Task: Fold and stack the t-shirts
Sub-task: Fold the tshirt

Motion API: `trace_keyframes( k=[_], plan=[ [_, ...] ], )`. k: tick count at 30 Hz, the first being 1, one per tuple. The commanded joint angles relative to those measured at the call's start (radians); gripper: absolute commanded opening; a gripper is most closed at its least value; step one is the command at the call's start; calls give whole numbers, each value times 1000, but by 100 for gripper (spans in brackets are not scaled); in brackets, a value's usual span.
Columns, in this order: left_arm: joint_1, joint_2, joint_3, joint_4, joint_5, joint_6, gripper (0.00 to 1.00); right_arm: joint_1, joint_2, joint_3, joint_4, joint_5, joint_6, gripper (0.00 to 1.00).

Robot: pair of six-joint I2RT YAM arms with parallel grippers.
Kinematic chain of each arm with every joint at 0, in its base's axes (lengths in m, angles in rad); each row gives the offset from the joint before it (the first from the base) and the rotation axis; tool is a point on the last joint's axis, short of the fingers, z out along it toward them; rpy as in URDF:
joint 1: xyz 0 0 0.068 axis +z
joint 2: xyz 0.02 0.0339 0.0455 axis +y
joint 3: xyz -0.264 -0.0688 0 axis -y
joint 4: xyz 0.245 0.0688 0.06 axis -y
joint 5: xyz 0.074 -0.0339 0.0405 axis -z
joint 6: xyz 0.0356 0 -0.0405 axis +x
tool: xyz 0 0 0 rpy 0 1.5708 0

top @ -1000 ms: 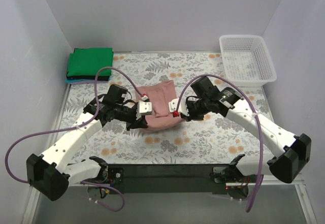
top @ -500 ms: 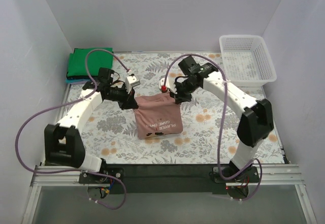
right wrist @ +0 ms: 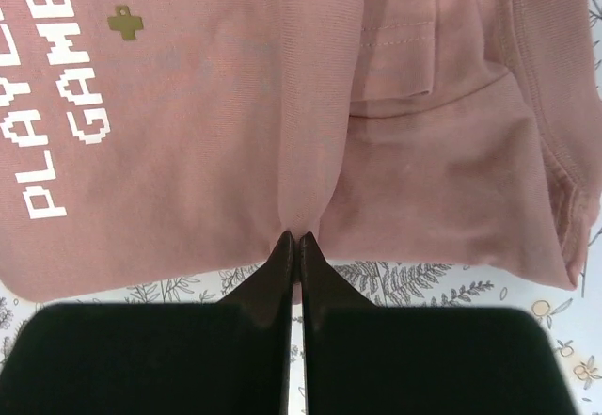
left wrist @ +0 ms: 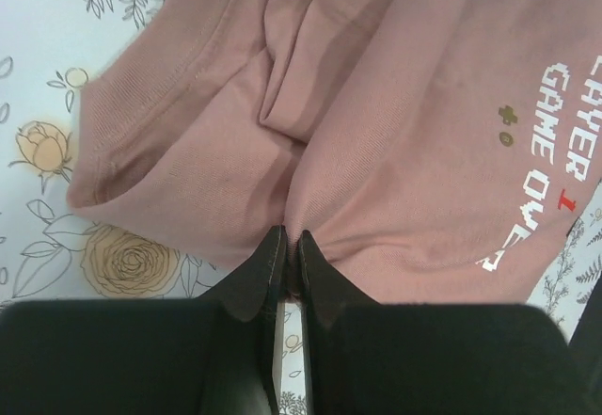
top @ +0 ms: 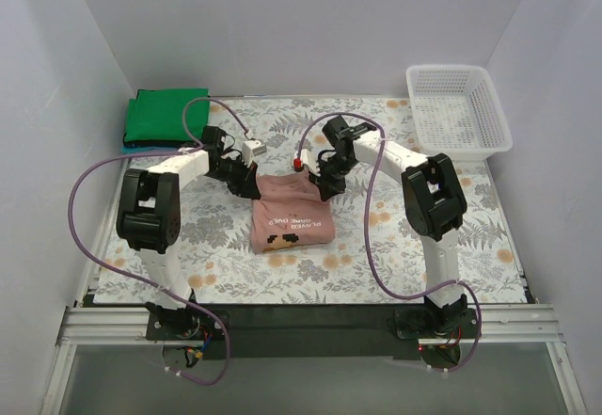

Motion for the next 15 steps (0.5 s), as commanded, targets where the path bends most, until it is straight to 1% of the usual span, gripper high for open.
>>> trace_keyframes(
  k=[1, 3, 5, 6, 8, 11, 13, 15],
  plan=[
    [-14, -40, -43, -6, -7, -26, 0, 3, -30, -51, 28, -36, 34, 1],
    [-35, -102, -101, -7, -1, -21, 0, 11, -55, -122, 42, -41, 44, 1],
    [-55, -153, -194, -13, 2, -21, 0, 31, -105, -181, 52, -47, 50, 1],
    [-77, -206, -227, -29, 1, -18, 0, 40, -124, -239, 58, -51, 62, 1],
    [-97, -259, -297, -35, -10, -29, 0, 63, -185, -287, 66, -73, 77, 1],
    [-100, -348, -354, -46, 8, -52, 0, 78, -265, -359, 81, -103, 123, 1],
    [-100, -386, -358, -50, 13, -69, 0, 80, -295, -359, 85, -103, 154, 1],
    [-98, -388, -339, -62, 17, -55, 0, 80, -303, -344, 80, -102, 172, 1]
  ],
)
